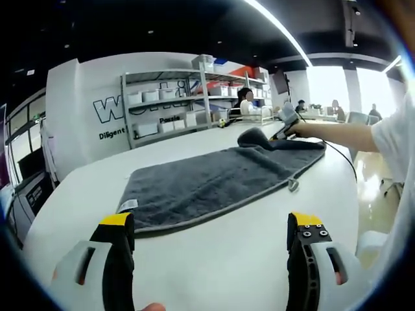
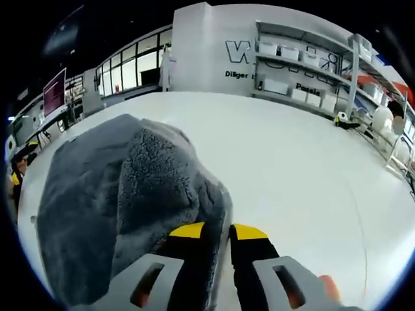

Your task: Open the folded towel by lifting each exposed corner and separating the folded layers until the towel lies flat within the target outline without major curled edges

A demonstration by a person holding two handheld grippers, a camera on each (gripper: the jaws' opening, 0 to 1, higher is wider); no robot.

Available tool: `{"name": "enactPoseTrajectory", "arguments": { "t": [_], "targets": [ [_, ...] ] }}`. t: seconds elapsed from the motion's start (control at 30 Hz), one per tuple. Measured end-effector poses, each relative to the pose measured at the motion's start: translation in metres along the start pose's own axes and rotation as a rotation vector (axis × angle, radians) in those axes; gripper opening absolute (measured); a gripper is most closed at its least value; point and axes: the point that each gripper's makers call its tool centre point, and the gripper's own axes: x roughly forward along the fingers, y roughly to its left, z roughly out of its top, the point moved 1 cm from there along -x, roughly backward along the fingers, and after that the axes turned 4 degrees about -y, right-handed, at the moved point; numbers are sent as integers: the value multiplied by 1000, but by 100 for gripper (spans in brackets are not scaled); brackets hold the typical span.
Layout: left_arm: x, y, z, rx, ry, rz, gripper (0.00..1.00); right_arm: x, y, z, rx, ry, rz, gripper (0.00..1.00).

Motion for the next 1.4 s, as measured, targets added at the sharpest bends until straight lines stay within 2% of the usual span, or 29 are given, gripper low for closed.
{"name": "enactPoseTrajectory", "arguments": {
  "t": [0.1,0.33,0.7,0.83,1.13,1.27,1.4],
  "targets": [
    [-1,1,1,-1,-3,3,97,-4,8,-3,3,-3,7,4],
    [-1,0,2,-1,-5,1,97,-12,-4,-6,-35,15,-39,2],
    [0,-2,3,0,-7,-3,97,-49,-62,-2,-19,-34,-237,2],
    [0,-3,4,4,-7,-3,97,-61,-77,-4,-9,-38,-293,2],
    [0,-4,4,11,0,-2,97,-87,-114,-16,-21,-1,-440,2],
    [2,-6,3,14,4,-6,97,-95,-127,-22,-41,21,-488,2],
    [4,-7,3,22,11,-9,97,-99,-137,-21,-75,28,-513,2]
  ]
}}
